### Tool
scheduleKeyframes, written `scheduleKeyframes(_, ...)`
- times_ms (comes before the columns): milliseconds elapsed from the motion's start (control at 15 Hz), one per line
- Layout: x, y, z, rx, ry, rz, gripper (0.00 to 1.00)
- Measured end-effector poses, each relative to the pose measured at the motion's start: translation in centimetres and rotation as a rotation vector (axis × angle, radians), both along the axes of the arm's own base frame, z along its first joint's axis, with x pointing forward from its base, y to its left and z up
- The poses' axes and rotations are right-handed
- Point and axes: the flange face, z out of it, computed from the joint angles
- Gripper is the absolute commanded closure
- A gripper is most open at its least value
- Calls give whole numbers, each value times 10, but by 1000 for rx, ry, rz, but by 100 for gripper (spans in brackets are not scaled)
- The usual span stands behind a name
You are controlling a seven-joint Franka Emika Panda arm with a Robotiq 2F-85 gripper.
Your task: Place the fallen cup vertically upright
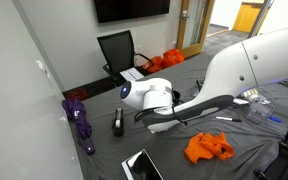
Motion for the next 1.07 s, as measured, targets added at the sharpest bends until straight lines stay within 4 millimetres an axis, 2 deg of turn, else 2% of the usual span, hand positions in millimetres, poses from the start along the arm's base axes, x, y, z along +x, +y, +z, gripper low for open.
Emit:
scheduleKeyframes(333,5,1,-3,-34,11,-27,97)
scheduleKeyframes(400,7,1,-3,-39,12,-31,100)
scheduleKeyframes(600,10,-1,-3,-55,11,-43,100)
scheduleKeyframes(1067,15,-3,10,-63,14,-32,99)
